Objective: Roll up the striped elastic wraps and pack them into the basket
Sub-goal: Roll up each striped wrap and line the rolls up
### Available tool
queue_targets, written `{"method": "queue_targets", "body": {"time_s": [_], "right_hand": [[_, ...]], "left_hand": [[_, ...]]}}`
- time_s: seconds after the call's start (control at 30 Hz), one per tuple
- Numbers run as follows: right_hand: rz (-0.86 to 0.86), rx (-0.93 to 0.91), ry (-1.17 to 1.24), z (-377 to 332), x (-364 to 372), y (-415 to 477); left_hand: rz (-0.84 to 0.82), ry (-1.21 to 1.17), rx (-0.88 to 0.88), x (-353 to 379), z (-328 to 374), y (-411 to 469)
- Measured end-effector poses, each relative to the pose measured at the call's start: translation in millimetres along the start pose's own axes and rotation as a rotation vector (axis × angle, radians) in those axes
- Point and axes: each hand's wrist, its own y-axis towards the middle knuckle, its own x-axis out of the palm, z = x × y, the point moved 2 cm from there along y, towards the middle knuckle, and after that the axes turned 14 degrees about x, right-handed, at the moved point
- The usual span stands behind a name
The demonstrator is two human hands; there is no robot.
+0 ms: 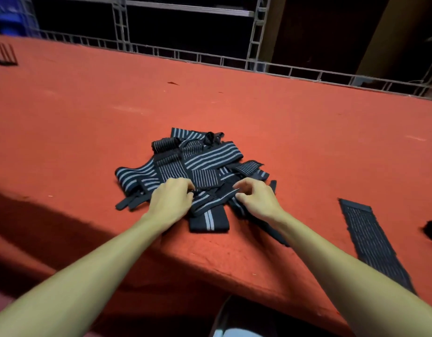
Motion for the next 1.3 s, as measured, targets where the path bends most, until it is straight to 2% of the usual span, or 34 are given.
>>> {"method": "queue_targets", "body": {"time_s": [0.1,0.23,0.3,0.4,0.5,0.63,0.73,0.9,1.03,1.2,1.3], "right_hand": [[-0.034,0.000,0.101,-4.2,-4.4,-2.5],[-0.224,0.225,0.585,-11.1,-22.3,-14.7],[-0.304,0.318,0.722,-9.1,-34.5,-21.4],[-0.376,0.364,0.760,1.1,-51.2,-30.4],[-0.379,0.365,0.736,15.8,-66.9,-36.6],[-0.358,0.375,0.748,35.3,-87.2,-47.3],[-0.280,0.329,0.666,49.0,-104.5,-53.8],[-0.040,0.402,0.421,87.2,-138.4,-62.3],[0.064,0.473,0.118,127.1,-155.2,-67.7],[0.225,0.606,-0.155,163.5,-172.7,-87.8],[0.286,0.609,-0.336,168.5,-174.3,-88.3]], "left_hand": [[0.111,-0.162,0.025,-2.0,8.1,4.3],[0.180,-0.475,0.132,-2.2,46.0,9.2],[0.197,-0.565,0.153,-0.3,63.5,8.1],[0.173,-0.643,0.201,7.5,82.3,4.7],[0.145,-0.714,0.256,12.0,102.4,0.8],[0.005,-0.800,0.398,18.2,143.4,-5.3],[-0.098,-0.773,0.482,27.6,177.4,-10.2],[-0.194,-0.765,0.583,29.0,211.8,-15.4],[-0.120,-0.679,0.585,26.1,218.2,-10.4],[-0.088,-0.515,0.502,42.5,201.1,-0.1],[-0.035,-0.428,0.441,51.4,180.6,6.3]]}}
